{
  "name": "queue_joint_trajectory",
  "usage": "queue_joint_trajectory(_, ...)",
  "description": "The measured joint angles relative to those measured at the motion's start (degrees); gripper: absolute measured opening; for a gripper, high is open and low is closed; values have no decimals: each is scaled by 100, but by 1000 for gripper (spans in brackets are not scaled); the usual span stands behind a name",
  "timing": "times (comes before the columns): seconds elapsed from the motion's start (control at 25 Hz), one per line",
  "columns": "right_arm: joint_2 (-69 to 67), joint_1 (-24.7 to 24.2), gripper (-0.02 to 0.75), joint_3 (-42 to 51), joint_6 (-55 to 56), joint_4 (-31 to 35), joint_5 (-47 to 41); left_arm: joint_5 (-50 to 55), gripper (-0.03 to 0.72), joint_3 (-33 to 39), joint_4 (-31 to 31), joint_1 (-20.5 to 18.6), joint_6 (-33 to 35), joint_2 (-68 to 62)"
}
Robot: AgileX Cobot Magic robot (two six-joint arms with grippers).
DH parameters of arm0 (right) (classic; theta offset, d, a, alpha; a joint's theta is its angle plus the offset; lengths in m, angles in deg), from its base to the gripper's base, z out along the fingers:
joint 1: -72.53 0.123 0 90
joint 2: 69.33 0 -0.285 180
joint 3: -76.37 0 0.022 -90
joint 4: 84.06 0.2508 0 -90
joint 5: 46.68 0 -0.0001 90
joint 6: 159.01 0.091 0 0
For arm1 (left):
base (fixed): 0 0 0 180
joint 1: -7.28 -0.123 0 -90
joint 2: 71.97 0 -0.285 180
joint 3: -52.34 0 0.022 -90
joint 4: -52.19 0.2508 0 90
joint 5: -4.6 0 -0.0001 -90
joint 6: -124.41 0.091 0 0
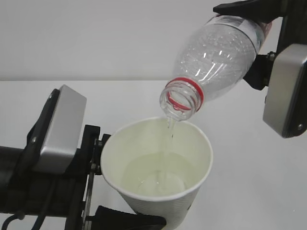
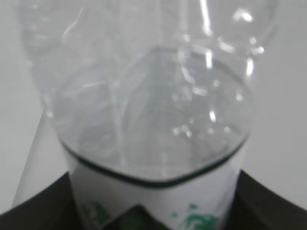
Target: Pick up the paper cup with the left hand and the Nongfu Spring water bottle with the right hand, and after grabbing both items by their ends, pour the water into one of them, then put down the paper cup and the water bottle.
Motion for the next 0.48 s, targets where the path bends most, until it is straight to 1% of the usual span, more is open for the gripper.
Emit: queue_joint_trajectory(0.48, 0, 0, 468, 0, 0, 0, 0, 0, 501, 0, 9, 0, 0, 0)
